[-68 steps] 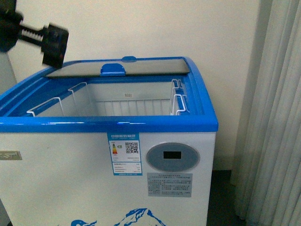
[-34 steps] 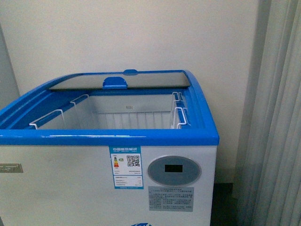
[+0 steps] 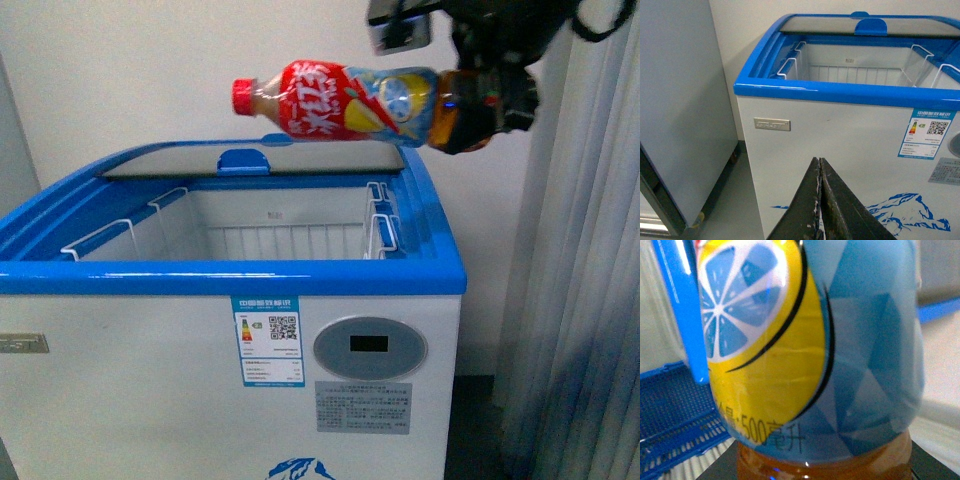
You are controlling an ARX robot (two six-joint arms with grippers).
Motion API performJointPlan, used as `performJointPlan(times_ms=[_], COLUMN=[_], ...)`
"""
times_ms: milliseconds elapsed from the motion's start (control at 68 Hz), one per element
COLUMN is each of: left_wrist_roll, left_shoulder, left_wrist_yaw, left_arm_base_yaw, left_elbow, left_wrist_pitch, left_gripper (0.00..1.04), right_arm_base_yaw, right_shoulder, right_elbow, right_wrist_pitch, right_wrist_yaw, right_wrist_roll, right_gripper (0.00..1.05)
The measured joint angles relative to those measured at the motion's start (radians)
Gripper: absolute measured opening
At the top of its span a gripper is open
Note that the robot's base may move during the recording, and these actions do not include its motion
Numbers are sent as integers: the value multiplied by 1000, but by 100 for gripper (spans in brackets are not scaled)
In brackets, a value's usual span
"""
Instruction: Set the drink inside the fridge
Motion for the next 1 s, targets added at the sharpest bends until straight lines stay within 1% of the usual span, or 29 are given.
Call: performJointPlan(times_ms=[176, 279, 485, 574, 1000], left_wrist_roll=[0, 0, -1, -1, 0], left_shoulder=[-78, -103, -172, -205, -328], left_wrist_yaw=[0, 0, 0, 0, 0], left_arm_base_yaw=[0, 0, 0, 0, 0], left_elbow=[-19, -45, -52, -52, -52], left_wrist_pitch=[-56, -44, -100, -134, -257], left_gripper=[3, 3, 3, 3, 3], right_arm_base_yaw=[69, 86, 100, 108, 152], right_shoulder=[297, 375, 473, 505, 625], right_elbow=[405, 496, 616, 645, 653], right_wrist_pitch=[-146, -151, -85, -61, 27], right_wrist_yaw=[61, 82, 132, 134, 155], right_wrist_roll=[-28, -79, -106, -107, -76], right_gripper=[45, 45, 44, 44, 44])
